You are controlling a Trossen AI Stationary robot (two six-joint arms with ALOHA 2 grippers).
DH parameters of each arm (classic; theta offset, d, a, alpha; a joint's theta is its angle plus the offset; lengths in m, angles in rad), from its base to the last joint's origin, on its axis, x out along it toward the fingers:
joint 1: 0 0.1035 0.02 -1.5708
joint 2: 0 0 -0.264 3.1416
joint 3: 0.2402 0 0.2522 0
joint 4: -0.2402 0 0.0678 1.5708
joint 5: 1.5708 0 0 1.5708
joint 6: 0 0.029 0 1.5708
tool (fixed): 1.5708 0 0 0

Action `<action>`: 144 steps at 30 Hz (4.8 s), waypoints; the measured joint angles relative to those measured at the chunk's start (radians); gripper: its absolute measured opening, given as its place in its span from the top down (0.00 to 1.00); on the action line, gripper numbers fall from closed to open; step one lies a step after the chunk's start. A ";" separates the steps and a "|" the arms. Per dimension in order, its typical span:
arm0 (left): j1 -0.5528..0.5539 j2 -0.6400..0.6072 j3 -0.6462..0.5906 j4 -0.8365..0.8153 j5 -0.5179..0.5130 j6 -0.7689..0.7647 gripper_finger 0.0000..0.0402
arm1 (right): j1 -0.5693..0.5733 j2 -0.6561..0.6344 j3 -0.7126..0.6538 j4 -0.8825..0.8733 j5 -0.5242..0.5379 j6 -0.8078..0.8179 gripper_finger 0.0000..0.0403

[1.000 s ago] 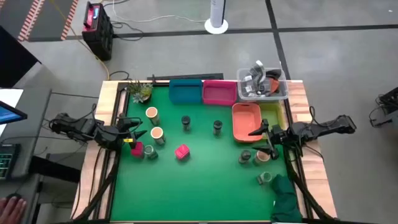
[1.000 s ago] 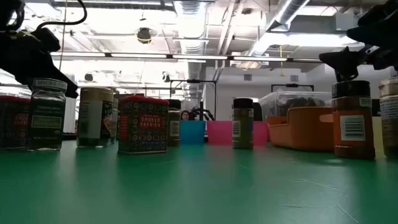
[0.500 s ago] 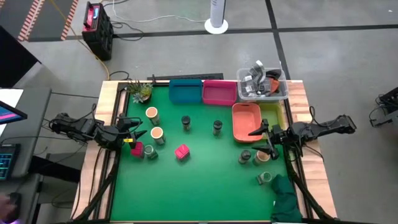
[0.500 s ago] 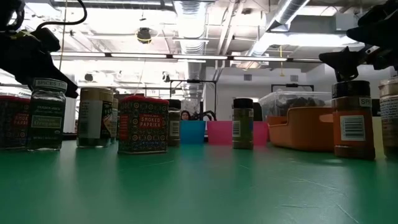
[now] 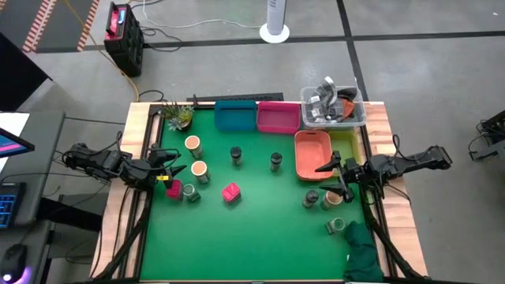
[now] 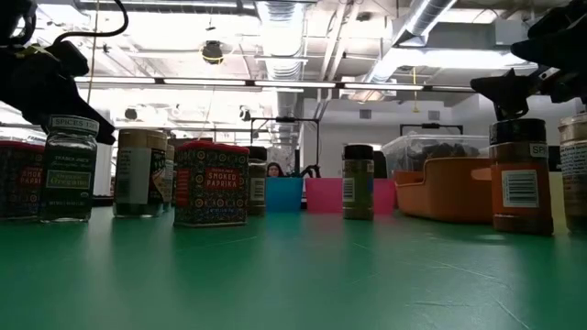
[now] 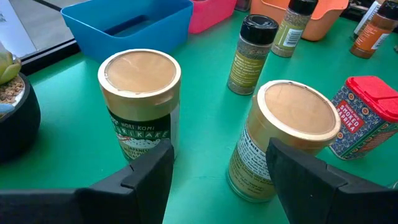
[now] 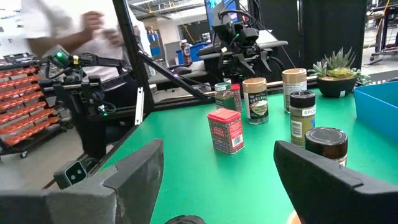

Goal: Sort spices by type

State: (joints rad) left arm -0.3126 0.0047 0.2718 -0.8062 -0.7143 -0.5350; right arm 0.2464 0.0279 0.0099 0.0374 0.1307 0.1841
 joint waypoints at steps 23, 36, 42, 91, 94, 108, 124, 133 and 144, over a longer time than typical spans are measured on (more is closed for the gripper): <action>0.002 0.000 0.000 0.005 0.000 -0.028 0.40 | 0.000 0.000 0.000 0.000 0.000 0.000 0.18; 0.002 0.010 0.000 0.462 -0.076 -0.499 0.40 | 0.000 0.000 0.000 0.000 0.000 0.000 0.18; 0.002 0.012 0.000 0.461 -0.084 -0.485 0.40 | 0.000 0.000 0.000 0.000 0.000 0.000 0.18; 0.002 0.156 0.102 0.637 -0.149 -0.341 0.40 | -0.014 0.305 0.380 -0.149 0.321 0.480 0.18; 0.002 0.250 0.171 0.622 -0.168 -0.267 0.40 | -0.014 0.468 0.530 -0.306 0.345 0.434 0.18; 0.168 0.515 0.611 0.118 -0.090 -0.343 0.40 | -0.181 1.207 1.128 -0.754 0.127 0.049 0.16; 0.301 0.776 0.715 -0.008 0.277 -0.047 0.40 | -0.335 1.657 1.411 -0.926 0.024 -0.032 0.04; 0.444 0.932 0.715 0.031 0.455 0.178 0.40 | -0.375 1.760 1.419 -0.965 -0.057 -0.001 0.01; 0.607 0.941 0.715 0.058 0.568 0.337 0.40 | -0.386 1.828 1.419 -0.959 -0.089 -0.007 0.13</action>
State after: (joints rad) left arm 0.2946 0.9459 0.9863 -0.7485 -0.1459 -0.1977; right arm -0.1395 1.8559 1.4286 -0.9219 0.0413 0.1772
